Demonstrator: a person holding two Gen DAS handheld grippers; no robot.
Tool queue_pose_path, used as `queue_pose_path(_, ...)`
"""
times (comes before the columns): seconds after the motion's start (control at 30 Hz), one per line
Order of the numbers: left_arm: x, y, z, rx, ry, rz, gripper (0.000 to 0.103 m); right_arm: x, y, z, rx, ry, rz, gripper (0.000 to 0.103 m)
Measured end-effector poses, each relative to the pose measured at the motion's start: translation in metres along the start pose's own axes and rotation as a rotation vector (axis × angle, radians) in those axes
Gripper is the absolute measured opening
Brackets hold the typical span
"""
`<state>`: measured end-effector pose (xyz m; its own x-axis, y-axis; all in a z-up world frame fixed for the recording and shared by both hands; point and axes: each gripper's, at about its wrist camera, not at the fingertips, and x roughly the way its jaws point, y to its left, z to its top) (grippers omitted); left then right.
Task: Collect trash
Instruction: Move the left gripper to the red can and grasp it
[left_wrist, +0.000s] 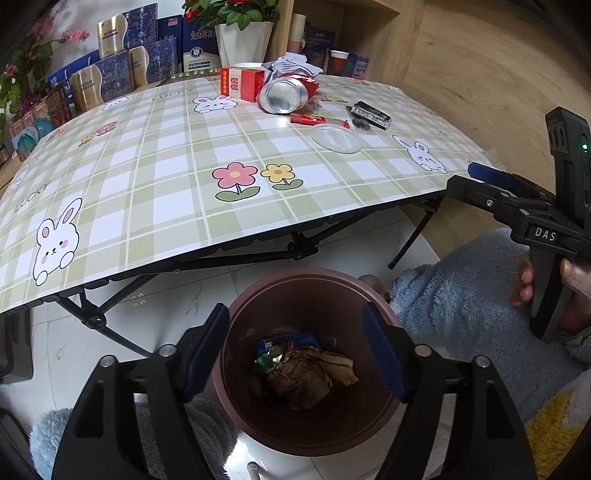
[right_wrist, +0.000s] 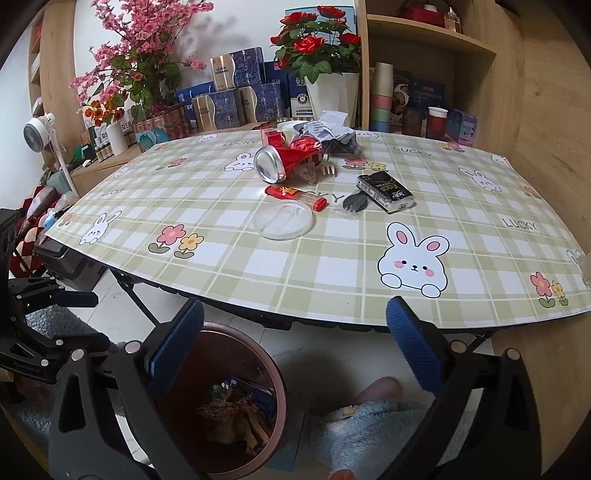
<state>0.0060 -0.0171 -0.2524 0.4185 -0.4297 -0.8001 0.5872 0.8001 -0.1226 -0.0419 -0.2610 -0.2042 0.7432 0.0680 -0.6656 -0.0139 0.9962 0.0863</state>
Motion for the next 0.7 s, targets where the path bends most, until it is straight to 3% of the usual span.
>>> queue_pose_path(0.43, -0.009, 0.015, 0.003, -0.087, -0.042, 0.044, 0.096, 0.001, 0.001, 0.000, -0.006, 0.002, -0.002, 0.097)
queue_pose_path(0.7, -0.025, 0.029, 0.006, -0.162, -0.095, 0.132, 0.097, -0.001, 0.000, 0.001, 0.006, -0.006, 0.002, 0.097)
